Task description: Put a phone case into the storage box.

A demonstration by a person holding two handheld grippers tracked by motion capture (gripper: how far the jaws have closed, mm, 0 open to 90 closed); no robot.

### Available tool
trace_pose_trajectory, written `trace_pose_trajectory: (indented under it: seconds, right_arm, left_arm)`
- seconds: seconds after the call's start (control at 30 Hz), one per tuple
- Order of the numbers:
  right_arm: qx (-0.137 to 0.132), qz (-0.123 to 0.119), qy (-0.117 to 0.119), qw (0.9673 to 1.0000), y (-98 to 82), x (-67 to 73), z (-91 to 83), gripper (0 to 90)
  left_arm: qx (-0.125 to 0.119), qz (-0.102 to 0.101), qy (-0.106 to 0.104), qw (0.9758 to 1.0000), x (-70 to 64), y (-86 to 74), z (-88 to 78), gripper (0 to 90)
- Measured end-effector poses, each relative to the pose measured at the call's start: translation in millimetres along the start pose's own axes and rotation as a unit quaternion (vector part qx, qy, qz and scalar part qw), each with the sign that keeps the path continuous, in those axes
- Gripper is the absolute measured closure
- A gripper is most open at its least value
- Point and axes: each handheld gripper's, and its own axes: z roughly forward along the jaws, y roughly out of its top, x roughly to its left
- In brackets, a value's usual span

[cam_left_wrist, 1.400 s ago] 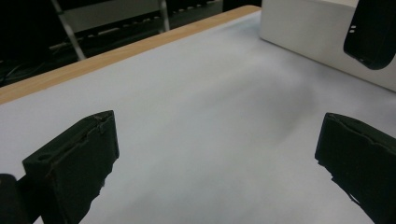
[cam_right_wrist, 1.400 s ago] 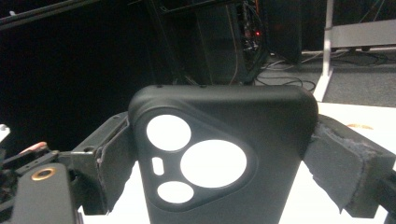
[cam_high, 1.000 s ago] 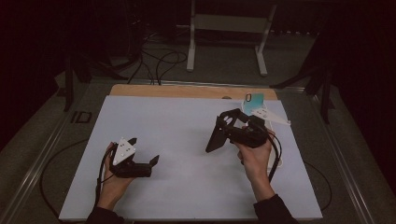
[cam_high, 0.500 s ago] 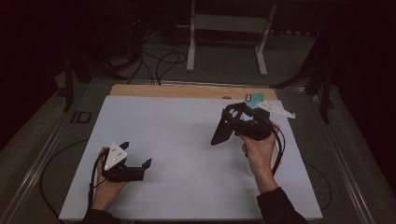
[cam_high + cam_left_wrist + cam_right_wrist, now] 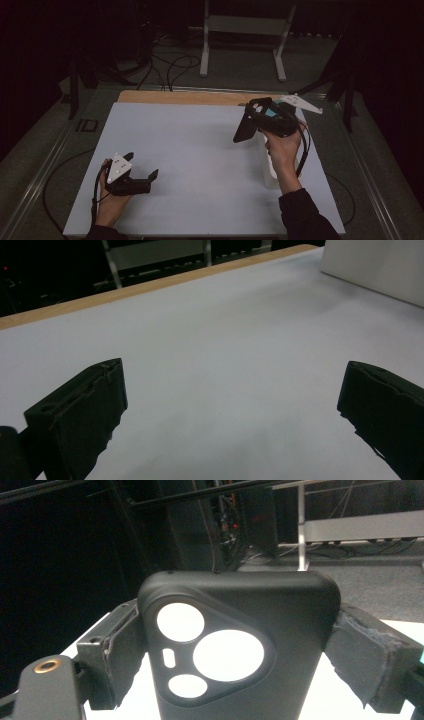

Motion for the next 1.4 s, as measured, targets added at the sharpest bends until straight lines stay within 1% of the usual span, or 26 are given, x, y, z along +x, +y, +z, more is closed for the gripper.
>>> trace_pose_trajectory:
  seconds: [0.1,0.23,0.33,0.43,0.53,0.57,0.6,0.63,0.77,0.83,0.9,1.0,1.07,1.17,1.23,1.4]
  right_arm:
    - [-0.003,-0.004,-0.011,0.9999,5.7,-5.4,1.5,14.4]
    - [-0.010,-0.003,-0.024,0.9997,12.1,-13.1,2.0,14.4]
    - [-0.011,-0.005,-0.038,0.9992,16.7,-20.5,3.4,14.4]
    - [-0.015,-0.001,-0.051,0.9986,21.7,-27.1,4.6,14.4]
    - [-0.020,-0.001,-0.062,0.9979,25.2,-34.3,5.5,14.4]
    - [-0.020,-0.001,-0.062,0.9979,25.2,-34.3,5.5,14.4]
    - [-0.019,-0.001,-0.067,0.9976,26.0,-36.8,6.1,14.4]
    - [-0.018,-0.002,-0.081,0.9965,26.9,-42.8,8.2,14.4]
    - [-0.013,-0.013,-0.104,0.9944,27.7,-51.5,11.1,14.3]
    - [-0.012,-0.013,-0.113,0.9934,27.1,-55.0,12.8,14.3]
    - [-0.008,-0.018,-0.125,0.9919,26.2,-58.3,15.0,14.3]
    - [-0.001,-0.034,-0.143,0.9892,25.0,-62.3,17.6,14.3]
    - [0.002,-0.038,-0.153,0.9874,24.5,-64.8,18.5,14.3]
    - [0.004,-0.034,-0.160,0.9866,23.8,-70.4,19.3,14.3]
    - [0.008,-0.033,-0.168,0.9852,22.3,-74.0,20.9,14.3]
    - [0.019,-0.023,-0.176,0.9839,15.3,-81.6,26.9,14.3]
  left_arm:
    - [0.000,-0.001,0.001,1.0000,0.9,-0.4,-0.5,0.0]
    - [0.000,-0.003,0.003,1.0000,1.3,-0.6,-0.4,0.0]
    - [0.000,-0.003,0.003,1.0000,1.1,-0.6,-0.3,0.0]
    - [0.001,-0.004,0.004,1.0000,1.4,-0.6,-0.4,0.0]
    - [0.000,-0.005,0.004,1.0000,1.8,-0.5,-0.3,0.0]
    - [0.000,-0.005,0.004,1.0000,1.8,-0.5,-0.3,0.0]
    - [0.000,-0.005,0.005,1.0000,1.9,-0.7,-0.6,0.0]
    - [-0.001,-0.006,0.005,1.0000,2.0,-1.0,-1.0,0.0]
    - [0.002,-0.008,0.006,1.0000,2.8,-1.9,-0.9,0.0]
    - [0.003,-0.007,0.005,1.0000,2.5,-2.0,-0.7,0.0]
    - [0.002,-0.008,0.005,1.0000,2.4,-1.7,-0.7,0.0]
    - [0.002,-0.008,0.005,1.0000,2.4,-1.8,-0.6,0.0]
    - [0.002,-0.008,0.004,1.0000,2.3,-1.8,-0.5,0.0]
    - [0.002,-0.008,0.005,1.0000,2.4,-1.8,-0.8,0.0]
    - [0.001,-0.008,0.005,1.0000,2.6,-1.9,-1.1,0.0]
    - [0.000,-0.008,0.005,1.0000,2.5,-1.8,-1.1,0.0]
